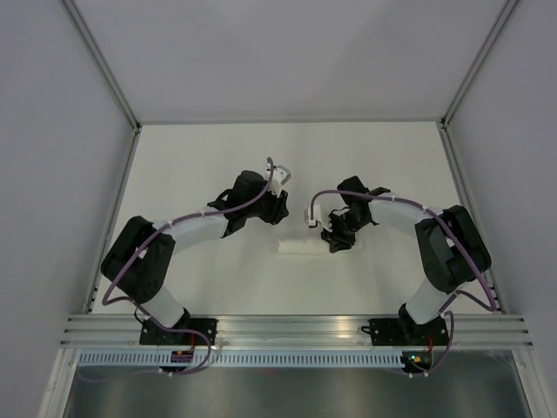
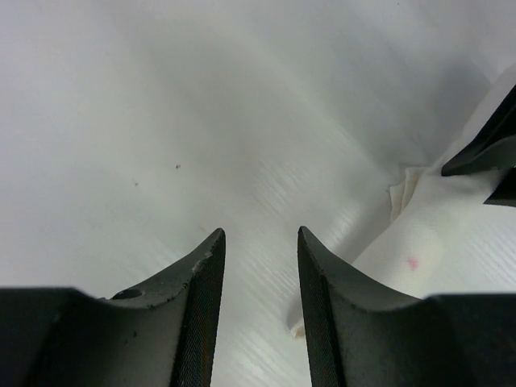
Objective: Fold the napkin, place the utensils inside, and roll it up
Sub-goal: Roll the napkin with the utensil
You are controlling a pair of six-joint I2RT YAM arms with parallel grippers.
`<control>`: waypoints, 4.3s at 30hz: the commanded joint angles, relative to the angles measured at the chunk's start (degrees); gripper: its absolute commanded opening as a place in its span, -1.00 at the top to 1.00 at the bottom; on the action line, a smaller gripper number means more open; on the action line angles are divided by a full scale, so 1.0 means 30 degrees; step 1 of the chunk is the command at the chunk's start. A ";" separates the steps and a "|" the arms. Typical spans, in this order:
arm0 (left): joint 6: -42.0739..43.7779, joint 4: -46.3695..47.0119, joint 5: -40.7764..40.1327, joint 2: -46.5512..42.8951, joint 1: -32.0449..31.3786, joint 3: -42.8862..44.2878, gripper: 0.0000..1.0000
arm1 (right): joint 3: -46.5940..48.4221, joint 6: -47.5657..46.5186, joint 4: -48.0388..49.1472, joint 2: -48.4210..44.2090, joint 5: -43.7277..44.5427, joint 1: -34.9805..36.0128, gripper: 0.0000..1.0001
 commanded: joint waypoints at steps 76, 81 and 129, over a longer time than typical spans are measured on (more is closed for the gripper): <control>0.7427 -0.1756 -0.3184 0.5995 -0.8151 0.2328 0.27 | 1.0585 0.4664 -0.4645 0.5903 -0.2719 -0.4687 -0.70; 0.5960 -0.2838 -0.4853 0.7107 -0.8034 0.3498 0.26 | 1.1461 0.8149 -0.2709 0.5021 -0.2191 -0.7436 -0.70; -1.3318 -1.5614 -0.6818 1.5078 -0.2322 1.8910 0.08 | 1.1201 0.7950 -0.6810 0.1153 -0.4124 -1.3040 -0.73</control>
